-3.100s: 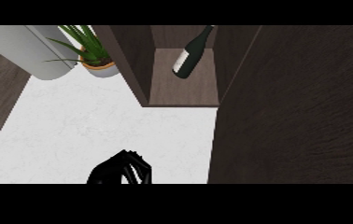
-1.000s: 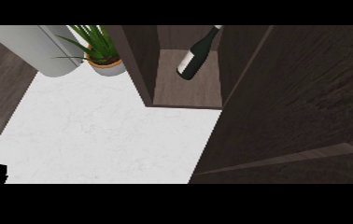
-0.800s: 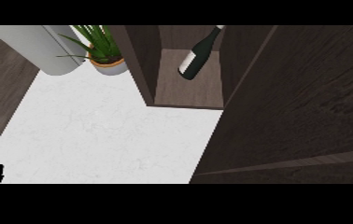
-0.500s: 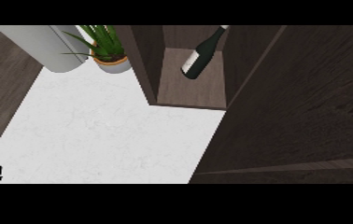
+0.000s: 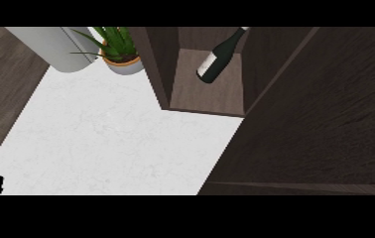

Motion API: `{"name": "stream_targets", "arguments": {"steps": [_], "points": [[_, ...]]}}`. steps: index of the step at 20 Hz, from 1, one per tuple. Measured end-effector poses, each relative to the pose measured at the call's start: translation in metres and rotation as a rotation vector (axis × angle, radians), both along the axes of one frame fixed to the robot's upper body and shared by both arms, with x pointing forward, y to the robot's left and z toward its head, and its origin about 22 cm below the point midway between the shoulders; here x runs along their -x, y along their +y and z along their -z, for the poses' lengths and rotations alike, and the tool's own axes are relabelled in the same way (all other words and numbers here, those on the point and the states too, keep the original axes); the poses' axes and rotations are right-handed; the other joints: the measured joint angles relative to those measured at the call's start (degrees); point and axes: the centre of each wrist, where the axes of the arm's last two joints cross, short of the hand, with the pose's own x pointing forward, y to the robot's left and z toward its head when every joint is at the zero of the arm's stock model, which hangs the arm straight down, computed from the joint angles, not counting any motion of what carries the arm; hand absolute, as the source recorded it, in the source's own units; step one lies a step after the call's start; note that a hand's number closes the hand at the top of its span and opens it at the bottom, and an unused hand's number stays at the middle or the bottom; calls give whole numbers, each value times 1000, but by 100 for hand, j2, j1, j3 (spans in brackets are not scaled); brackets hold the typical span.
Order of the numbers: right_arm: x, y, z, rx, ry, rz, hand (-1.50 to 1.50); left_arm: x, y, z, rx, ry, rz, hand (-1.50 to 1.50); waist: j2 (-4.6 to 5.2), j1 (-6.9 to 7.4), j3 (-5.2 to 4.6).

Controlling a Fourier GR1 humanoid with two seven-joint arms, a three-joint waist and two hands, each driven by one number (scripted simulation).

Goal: Pick up the wine, place it into the cabinet and close the cabinet

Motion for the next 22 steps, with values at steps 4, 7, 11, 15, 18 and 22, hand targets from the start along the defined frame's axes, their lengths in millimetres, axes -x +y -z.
{"name": "stream_targets", "arguments": {"steps": [4, 7, 11, 15, 18, 22], "points": [[-4, -1, -1, -1, -23, 4, 150, -1, 0, 0, 4, -3, 8, 150, 37, 72, -6], [-10, -2, -2, 1, -32, 19, 150, -3, 1, -2, 0, -6, 16, 150, 67, 116, -14], [-28, -2, -3, -6, -37, 71, 150, -5, -1, -2, 6, -13, 31, 150, 111, 201, -17], [-55, 14, -7, -20, -28, 167, 150, -8, -3, -4, 8, -20, 54, 150, 142, 314, -15], [-73, 31, -14, -21, -27, 236, 150, -11, -5, -6, 8, -23, 76, 150, 169, 431, -8], [-101, 52, -27, -4, -59, 322, 150, -15, -8, -8, 14, -34, 99, 150, 208, 553, -1]]}}
